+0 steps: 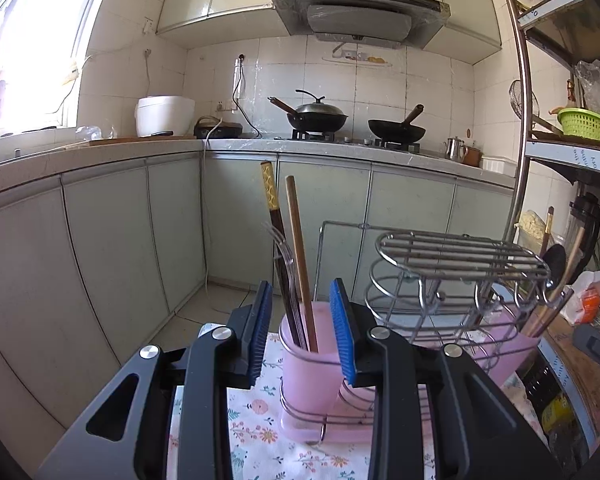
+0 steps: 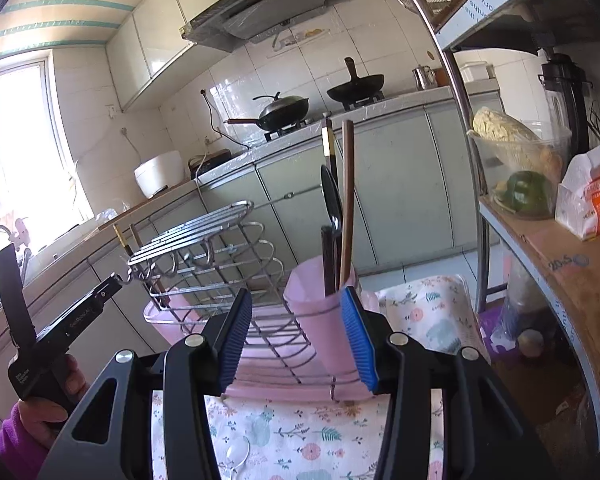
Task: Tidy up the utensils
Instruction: 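Move both open grippers back down to the utensils on the cloth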
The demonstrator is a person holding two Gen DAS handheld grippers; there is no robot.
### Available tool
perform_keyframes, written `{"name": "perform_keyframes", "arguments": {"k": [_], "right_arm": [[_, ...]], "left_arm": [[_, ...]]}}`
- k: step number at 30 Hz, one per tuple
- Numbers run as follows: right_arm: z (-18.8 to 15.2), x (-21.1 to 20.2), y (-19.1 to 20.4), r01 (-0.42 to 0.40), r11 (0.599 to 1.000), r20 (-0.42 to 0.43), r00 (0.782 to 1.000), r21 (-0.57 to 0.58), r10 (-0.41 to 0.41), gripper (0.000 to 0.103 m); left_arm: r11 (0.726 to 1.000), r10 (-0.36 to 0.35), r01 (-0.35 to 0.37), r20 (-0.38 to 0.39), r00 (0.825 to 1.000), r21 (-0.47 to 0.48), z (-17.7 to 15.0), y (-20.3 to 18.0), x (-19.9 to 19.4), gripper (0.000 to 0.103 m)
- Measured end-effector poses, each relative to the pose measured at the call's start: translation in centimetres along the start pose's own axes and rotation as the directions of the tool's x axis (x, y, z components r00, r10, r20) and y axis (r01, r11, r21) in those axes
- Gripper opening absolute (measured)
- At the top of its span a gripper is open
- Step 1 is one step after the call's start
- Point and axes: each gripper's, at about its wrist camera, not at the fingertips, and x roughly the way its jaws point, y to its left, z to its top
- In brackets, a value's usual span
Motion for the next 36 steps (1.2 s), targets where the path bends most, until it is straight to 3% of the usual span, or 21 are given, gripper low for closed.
{"name": "perform_keyframes", "arguments": {"k": [11, 18, 29, 33, 36], "right_arm": [[-2.0, -0.2, 0.1, 0.008, 1.000, -0.086, 0.996, 0.008, -0.007, 0.046], [-3.9, 0.5, -0.1, 0.003, 0.999, -0.183, 0.983, 0.037, 0.004, 0.046], [-7.0, 1.1, -1.5, 0.004, 0.994, -0.340, 0.940, 0.110, 0.034, 0.046], [-8.2, 1.5, -2.0, -0.002, 0.988, -0.404, 0.913, 0.153, 0.064, 0.046], [-9.2, 1.9, -2.2, -0.015, 0.982, -0.448, 0.889, 0.188, 0.099, 0.046]], "left_arm": [[0.997, -0.066, 0.067, -0.050, 0.997, 0.026, -1.9, -0.1, -1.5, 0.030], [0.991, -0.128, 0.131, -0.102, 0.987, 0.031, -3.1, -0.1, -2.7, 0.030], [0.967, -0.231, 0.248, -0.227, 0.946, 0.052, -5.8, -0.3, -4.5, 0.030], [0.956, -0.265, 0.290, -0.289, 0.920, 0.046, -7.1, -0.4, -4.7, 0.030], [0.947, -0.284, 0.318, -0.360, 0.889, 0.036, -8.4, -0.8, -4.2, 0.030]]}}
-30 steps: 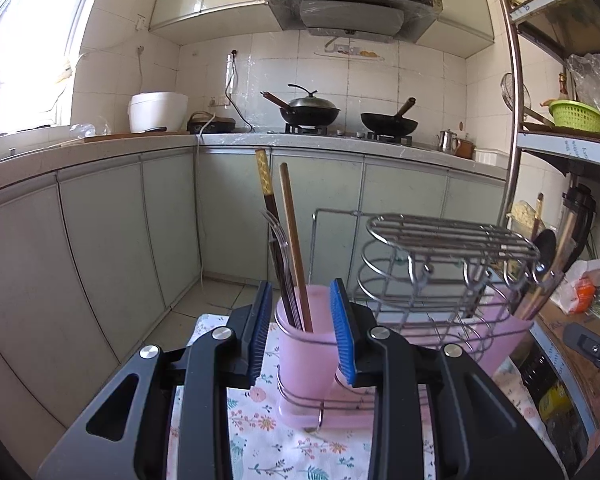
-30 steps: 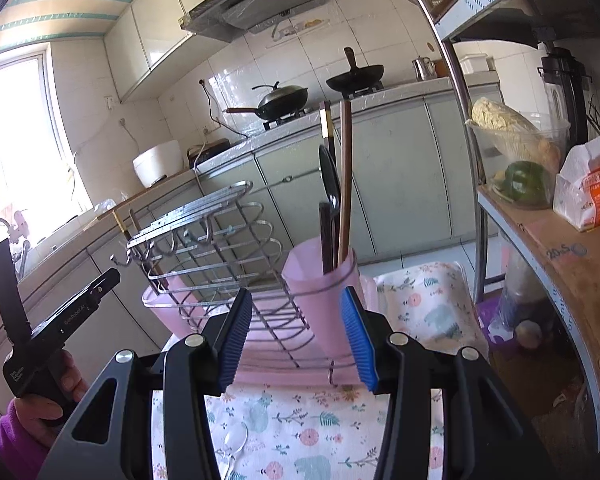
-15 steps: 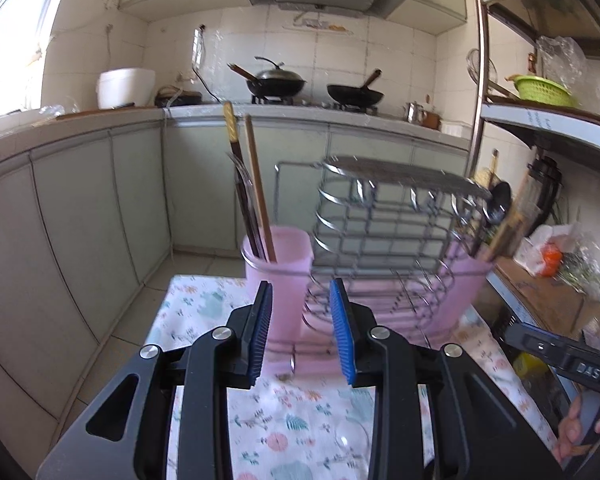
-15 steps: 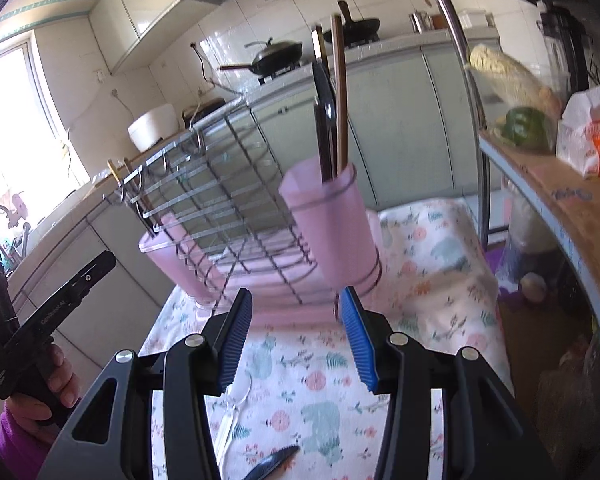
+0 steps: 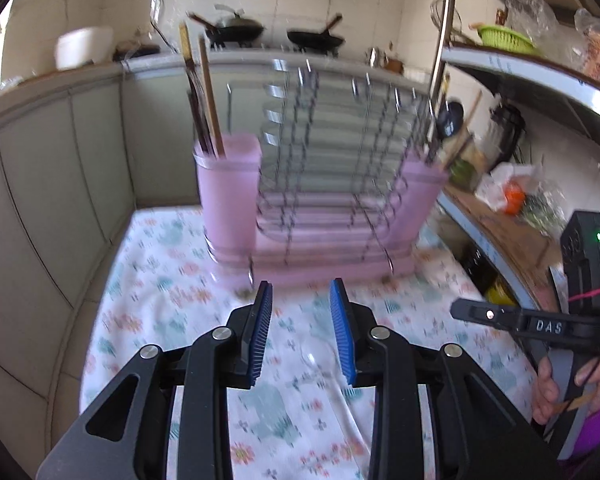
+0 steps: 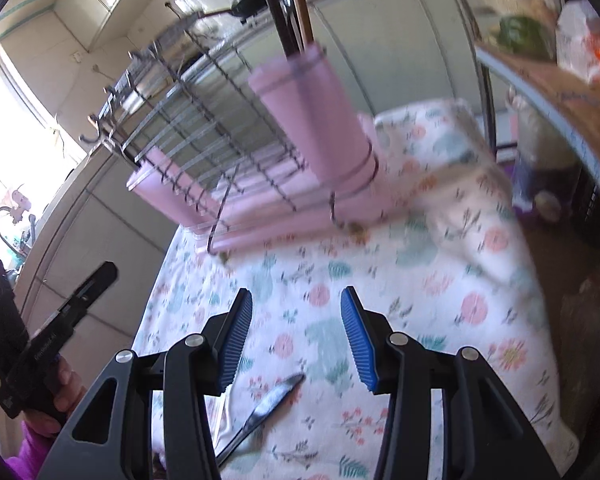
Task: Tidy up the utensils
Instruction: 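Move both open grippers back down to the utensils on the cloth, then grasp the clear plastic spoon with the left gripper while the right grasps a black utensil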
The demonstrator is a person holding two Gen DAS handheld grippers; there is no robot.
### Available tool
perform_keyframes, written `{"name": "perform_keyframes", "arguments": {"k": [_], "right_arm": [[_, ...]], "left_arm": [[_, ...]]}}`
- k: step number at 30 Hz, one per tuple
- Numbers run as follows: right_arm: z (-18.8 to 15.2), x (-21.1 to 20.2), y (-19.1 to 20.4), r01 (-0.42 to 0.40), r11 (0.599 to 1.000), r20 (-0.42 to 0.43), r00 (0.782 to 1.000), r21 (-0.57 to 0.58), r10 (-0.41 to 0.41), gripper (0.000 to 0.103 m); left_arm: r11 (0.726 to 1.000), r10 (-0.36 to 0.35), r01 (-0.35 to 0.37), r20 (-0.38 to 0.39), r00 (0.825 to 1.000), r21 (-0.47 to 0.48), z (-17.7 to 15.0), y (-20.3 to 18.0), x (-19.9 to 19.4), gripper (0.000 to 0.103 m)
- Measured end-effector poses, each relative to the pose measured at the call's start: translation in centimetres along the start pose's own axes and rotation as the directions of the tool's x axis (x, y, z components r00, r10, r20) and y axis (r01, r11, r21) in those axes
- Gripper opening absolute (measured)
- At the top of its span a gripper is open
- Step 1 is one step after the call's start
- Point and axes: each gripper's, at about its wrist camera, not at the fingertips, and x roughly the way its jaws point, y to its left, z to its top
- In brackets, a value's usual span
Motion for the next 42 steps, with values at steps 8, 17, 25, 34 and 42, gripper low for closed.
{"name": "perform_keyframes", "arguments": {"k": [8, 17, 25, 34, 42], "right_arm": [[-1.5, 1.9, -1.1, -0.115, 0.985, -0.153, 0.979, 0.125, 0.134, 0.046], [-4.0, 5.0, -2.6, -0.151, 0.935, -0.336, 0.905, 0.321, 0.262, 0.041], [-4.5, 8.0, -1.9, -0.143, 0.913, -0.369, 0.882, 0.383, 0.293, 0.035], [-4.5, 8.9, -2.2, -0.126, 0.920, -0.340, 0.903, 0.372, 0.261, 0.004], [-2.1, 4.5, -0.1, -0.152, 0.975, -0.167, 0.970, 0.165, 0.179, 0.003]], "left_arm": [[0.990, -0.098, 0.068, -0.268, 0.958, -0.120, -1.9, 0.6, 5.2, 0.030], [0.972, -0.150, 0.071, -0.354, 0.923, -0.225, -3.0, 1.7, 8.1, 0.030], [0.966, -0.166, 0.085, -0.334, 0.928, -0.245, -3.1, 2.5, 8.0, 0.030], [0.955, -0.190, 0.094, -0.336, 0.922, -0.283, -3.1, 3.7, 7.9, 0.030], [0.939, -0.229, 0.078, -0.439, 0.869, -0.336, -1.8, 4.1, 10.1, 0.030]]}}
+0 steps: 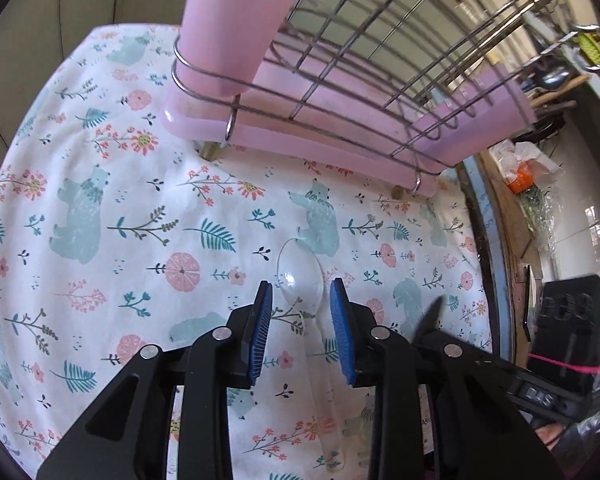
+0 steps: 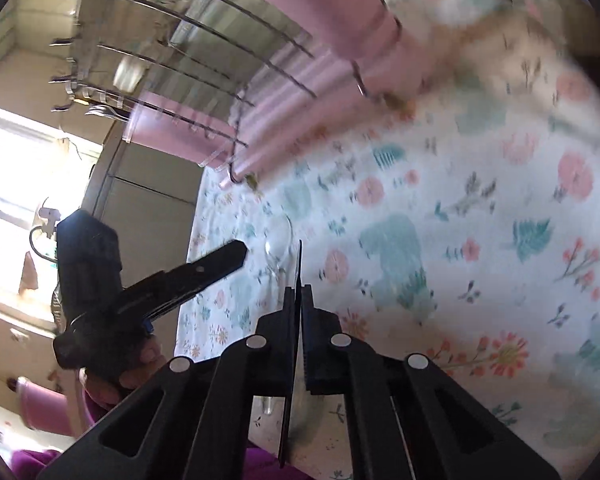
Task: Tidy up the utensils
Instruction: 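Grasp the clear plastic spoon with the left gripper while the right grasps a black utensil, then lift the clear spoon and black utensil upright off the cloth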
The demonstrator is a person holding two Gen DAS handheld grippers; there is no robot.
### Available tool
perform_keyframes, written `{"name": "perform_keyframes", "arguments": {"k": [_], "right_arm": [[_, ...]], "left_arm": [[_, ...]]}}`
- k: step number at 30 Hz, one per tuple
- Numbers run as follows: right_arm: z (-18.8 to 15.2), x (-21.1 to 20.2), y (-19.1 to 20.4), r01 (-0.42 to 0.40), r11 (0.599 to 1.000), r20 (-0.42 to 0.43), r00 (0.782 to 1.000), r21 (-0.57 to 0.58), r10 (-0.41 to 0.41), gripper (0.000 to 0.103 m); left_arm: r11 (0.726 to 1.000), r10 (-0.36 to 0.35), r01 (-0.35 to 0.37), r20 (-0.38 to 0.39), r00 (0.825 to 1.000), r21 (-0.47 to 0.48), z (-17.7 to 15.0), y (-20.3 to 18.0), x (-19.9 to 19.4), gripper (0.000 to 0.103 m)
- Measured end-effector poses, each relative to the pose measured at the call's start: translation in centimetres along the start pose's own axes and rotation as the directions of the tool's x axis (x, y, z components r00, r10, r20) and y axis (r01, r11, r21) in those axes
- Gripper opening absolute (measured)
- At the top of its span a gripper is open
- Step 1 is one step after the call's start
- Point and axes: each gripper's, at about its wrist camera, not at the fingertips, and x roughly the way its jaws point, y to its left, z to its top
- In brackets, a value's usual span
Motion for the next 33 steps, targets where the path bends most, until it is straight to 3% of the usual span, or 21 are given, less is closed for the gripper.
{"name": "perform_keyframes", "arguments": {"k": [6, 16, 19, 27, 33], "right_arm": [[0.2, -1.7, 0.9, 0.016, 0.997, 0.083, 0.996, -0.076, -0.010, 0.003], [0.3, -2.2, 0.0, -0.013, 0.997, 0.091, 0.996, -0.075, 0.020, 0.003], [0.2, -2.3, 0.0, -0.016, 0.997, 0.096, 0.995, -0.077, 0.024, 0.003], [0.2, -2.9, -0.3, -0.015, 0.997, 0.111, 0.994, -0.078, 0.024, 0.003], [0.1, -2.9, -0.3, -0.019, 0.997, 0.111, 0.993, -0.081, 0.028, 0.003]], "left_arm": [[0.999, 0.018, -0.023, -0.109, 0.994, -0.047, 0.9, 0.5, 2.0, 0.030], [0.995, 0.094, -0.099, -0.125, 0.988, -0.034, 1.3, -0.9, 2.7, 0.029], [0.996, 0.070, -0.077, -0.134, 0.988, -0.044, 1.4, -1.8, 3.1, 0.023], [0.997, 0.081, -0.077, -0.167, 0.983, 0.026, 0.5, -4.5, 4.4, 0.018], [0.981, 0.159, -0.139, -0.144, 0.977, 0.136, -0.2, -7.0, 5.7, 0.017]]}}
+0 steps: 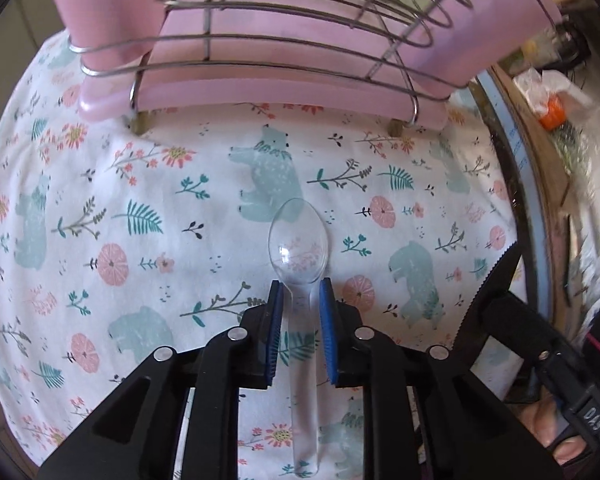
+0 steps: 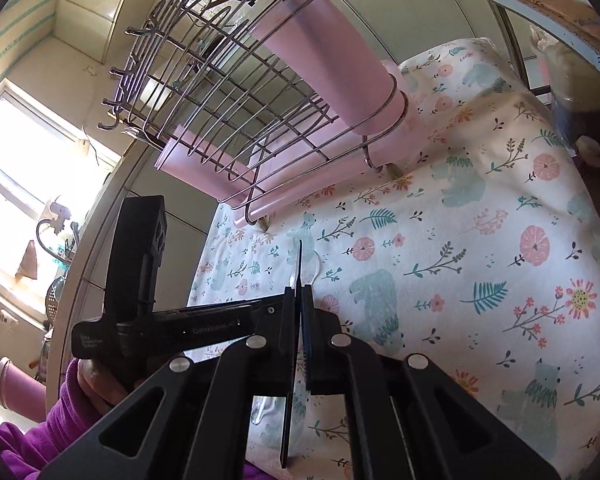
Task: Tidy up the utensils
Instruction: 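Lift the clear spoon and black utensil upright off the cloth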
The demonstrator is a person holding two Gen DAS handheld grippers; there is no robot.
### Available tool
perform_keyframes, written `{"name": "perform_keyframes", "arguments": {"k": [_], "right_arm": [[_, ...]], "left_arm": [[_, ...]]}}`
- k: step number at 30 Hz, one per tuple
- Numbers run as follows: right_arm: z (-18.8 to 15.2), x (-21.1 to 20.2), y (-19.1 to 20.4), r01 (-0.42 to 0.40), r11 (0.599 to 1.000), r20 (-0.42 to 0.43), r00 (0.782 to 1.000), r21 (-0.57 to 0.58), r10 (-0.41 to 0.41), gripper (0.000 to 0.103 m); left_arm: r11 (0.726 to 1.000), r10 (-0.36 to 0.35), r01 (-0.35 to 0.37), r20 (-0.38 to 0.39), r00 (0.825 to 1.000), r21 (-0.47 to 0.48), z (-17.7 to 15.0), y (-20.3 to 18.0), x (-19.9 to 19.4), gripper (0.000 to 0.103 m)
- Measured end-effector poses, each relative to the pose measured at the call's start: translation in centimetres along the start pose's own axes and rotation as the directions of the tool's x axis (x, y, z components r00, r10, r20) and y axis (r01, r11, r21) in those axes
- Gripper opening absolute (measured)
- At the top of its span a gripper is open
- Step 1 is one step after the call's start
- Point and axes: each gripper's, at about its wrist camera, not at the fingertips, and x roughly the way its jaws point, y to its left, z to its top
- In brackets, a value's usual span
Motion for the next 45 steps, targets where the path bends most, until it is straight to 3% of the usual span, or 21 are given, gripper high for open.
{"name": "perform_keyframes", "arguments": {"k": [2, 7, 14, 18, 23, 33, 45], "right_arm": [[0.0, -0.1, 0.1, 0.003, 1.000, 0.002, 1.000, -0.005, -0.003, 0.003], [0.0, -0.5, 0.2, 0.015, 1.000, 0.016, 1.000, -0.014, -0.015, 0.003], [0.0, -1.2, 0.9, 0.037, 0.999, 0.062, 0.997, -0.039, -0.035, 0.003], [0.1, -1.6, 1.7, 0.063, 0.995, 0.093, 0.994, -0.072, -0.056, 0.003], [0.6, -2.1, 3.1, 0.103, 0.987, 0.130, 0.988, -0.125, -0.087, 0.002], [2.0, -3.8, 5.7, 0.151, 0.964, 0.223, 0.969, -0.218, -0.101, 0.003], [4.3, -5.8, 8.3, 0.182, 0.933, 0.347, 0.935, -0.309, -0.068, 0.003]], "left_arm": [[1.000, 0.010, -0.010, 0.006, 1.000, 0.002, 0.1, -0.3, 0.1, 0.011], [1.000, -0.021, 0.021, 0.033, 0.999, -0.003, -0.2, 0.4, -1.0, 0.010], [0.996, -0.091, 0.092, 0.204, 0.975, 0.006, -0.8, 1.7, -5.1, 0.010], [0.996, -0.093, 0.091, 0.321, 0.943, 0.020, -1.8, 2.2, -8.0, 0.010], [0.996, -0.089, 0.088, 0.451, 0.888, 0.023, -2.8, 3.3, -11.4, 0.010], [0.999, -0.034, 0.041, 0.617, 0.786, 0.003, -4.0, 5.3, -16.7, 0.010], [0.999, 0.002, 0.025, 0.695, 0.719, -0.030, -3.1, 5.6, -19.3, 0.010]]}}
